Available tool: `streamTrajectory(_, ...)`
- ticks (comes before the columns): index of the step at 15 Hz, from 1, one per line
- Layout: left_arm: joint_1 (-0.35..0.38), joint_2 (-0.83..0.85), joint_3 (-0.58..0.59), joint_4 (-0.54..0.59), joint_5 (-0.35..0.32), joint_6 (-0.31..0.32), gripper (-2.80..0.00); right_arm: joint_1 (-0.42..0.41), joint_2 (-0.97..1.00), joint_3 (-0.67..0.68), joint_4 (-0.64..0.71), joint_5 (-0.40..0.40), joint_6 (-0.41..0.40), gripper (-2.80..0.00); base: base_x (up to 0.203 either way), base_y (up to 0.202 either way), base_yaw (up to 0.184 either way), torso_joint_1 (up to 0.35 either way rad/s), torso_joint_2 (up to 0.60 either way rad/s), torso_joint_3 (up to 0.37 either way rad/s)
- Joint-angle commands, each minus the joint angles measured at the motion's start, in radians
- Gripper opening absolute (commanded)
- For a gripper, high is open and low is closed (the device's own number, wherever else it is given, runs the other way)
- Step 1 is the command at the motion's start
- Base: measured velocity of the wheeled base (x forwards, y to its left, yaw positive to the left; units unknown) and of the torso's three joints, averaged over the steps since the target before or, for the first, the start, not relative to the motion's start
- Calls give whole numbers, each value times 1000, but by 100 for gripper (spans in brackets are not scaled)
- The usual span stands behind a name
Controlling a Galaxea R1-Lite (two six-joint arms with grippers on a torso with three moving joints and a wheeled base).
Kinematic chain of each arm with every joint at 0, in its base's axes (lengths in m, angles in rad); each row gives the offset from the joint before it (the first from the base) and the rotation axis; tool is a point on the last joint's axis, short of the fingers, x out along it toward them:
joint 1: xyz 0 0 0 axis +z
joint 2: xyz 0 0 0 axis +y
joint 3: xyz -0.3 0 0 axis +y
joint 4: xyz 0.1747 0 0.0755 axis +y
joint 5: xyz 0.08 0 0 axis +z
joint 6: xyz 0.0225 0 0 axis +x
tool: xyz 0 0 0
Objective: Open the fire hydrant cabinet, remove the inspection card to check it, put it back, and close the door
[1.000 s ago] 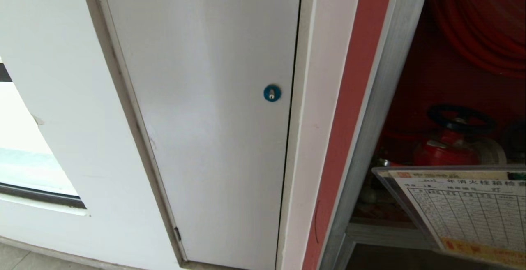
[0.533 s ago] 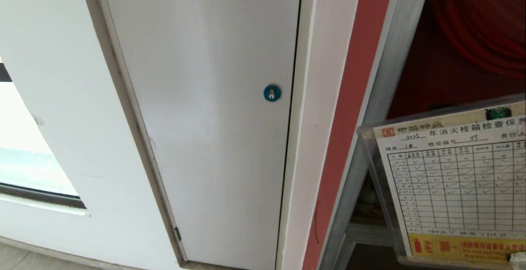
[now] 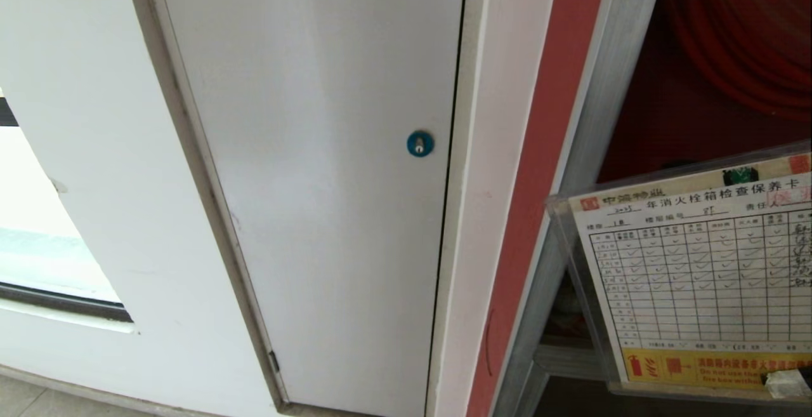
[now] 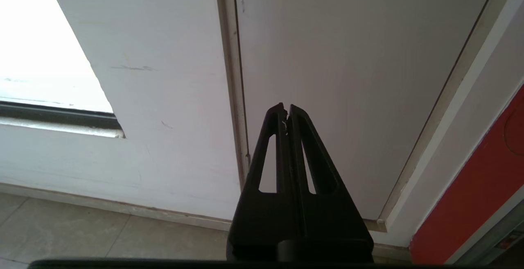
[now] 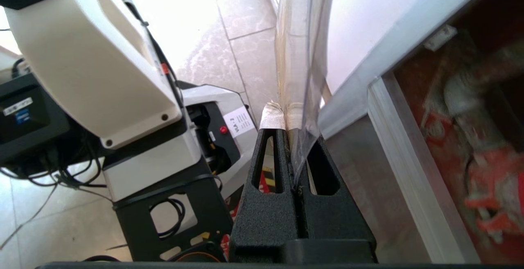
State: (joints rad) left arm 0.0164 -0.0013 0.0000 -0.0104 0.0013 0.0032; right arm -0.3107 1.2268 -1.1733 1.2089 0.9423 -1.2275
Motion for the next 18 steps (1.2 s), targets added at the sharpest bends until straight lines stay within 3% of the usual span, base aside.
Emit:
streamTrajectory(1,1,1,5,0,0,0,-280,-25,-8,9,8,4,-9,-280,0,0,0,0,0,0)
streamTrajectory(7,0,1,5,0,0,0,-280,-28,-67,58,4,-12,-7,-280,0,0,0,0,0,0)
streamTrajectory(10,1,0,5,0,0,0,-280,-25,-116,144,-123,-19,48,-280,0,0,0,0,0,0)
streamTrajectory(12,0,1,5,0,0,0,-280,16,-144,178,-201,-19,180,-280,0,0,0,0,0,0)
streamTrajectory(14,0,0,5,0,0,0,-280,91,-171,188,-285,-22,406,-280,0,0,0,0,0,0)
streamTrajectory(16,0,0,5,0,0,0,-280,226,-214,199,-406,-55,655,-280,0,0,0,0,0,0)
streamTrajectory(18,0,0,5,0,0,0,-280,348,-244,210,-508,-91,849,-280,0,0,0,0,0,0)
